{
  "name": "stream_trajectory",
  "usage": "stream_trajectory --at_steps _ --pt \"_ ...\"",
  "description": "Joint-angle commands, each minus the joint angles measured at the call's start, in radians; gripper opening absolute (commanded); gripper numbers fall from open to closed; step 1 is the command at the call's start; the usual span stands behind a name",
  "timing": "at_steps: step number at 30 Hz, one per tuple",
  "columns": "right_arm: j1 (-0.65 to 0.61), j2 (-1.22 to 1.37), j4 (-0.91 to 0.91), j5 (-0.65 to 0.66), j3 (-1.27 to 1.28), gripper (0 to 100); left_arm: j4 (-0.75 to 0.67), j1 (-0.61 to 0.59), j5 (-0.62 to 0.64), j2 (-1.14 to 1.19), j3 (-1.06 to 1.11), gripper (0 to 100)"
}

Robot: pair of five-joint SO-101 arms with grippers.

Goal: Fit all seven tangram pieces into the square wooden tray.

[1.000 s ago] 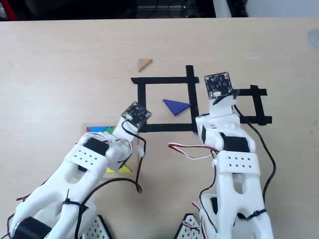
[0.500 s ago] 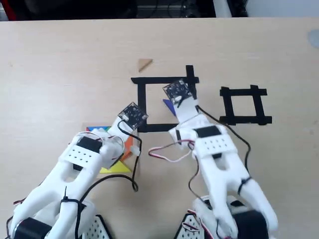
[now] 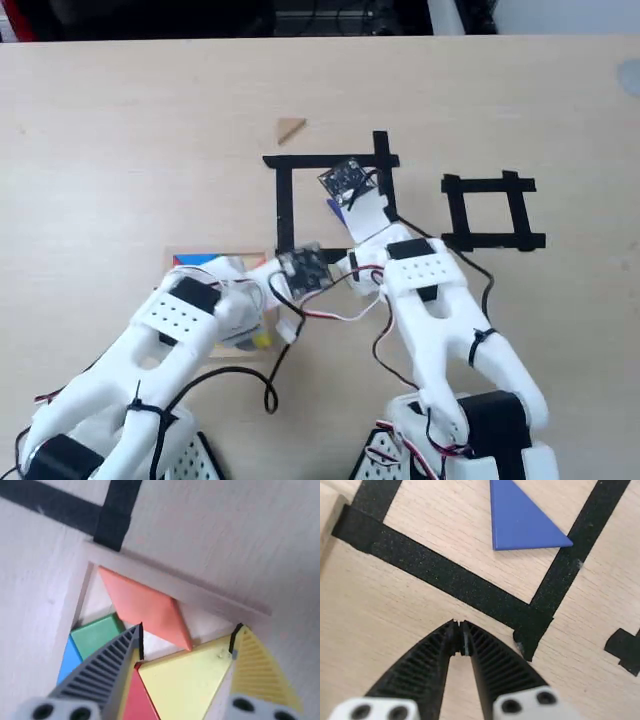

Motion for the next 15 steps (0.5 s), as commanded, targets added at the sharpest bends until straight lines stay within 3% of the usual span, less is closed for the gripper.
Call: stream_trajectory --at_steps 1,7,15 --pt "-0.014 0.001 -0.011 0.009 -0.048 1.1 -0.011 0.048 -0.072 -0.002 -0.087 30" --pt "-0.003 0.002 -0.011 0.009 -0.047 1.1 0.072 0.045 -0.170 0.026 -0.183 30" --pt "0.017 0.002 -0.011 0.009 -0.048 1.1 0.118 0.004 -0.180 0.252 -0.325 30"
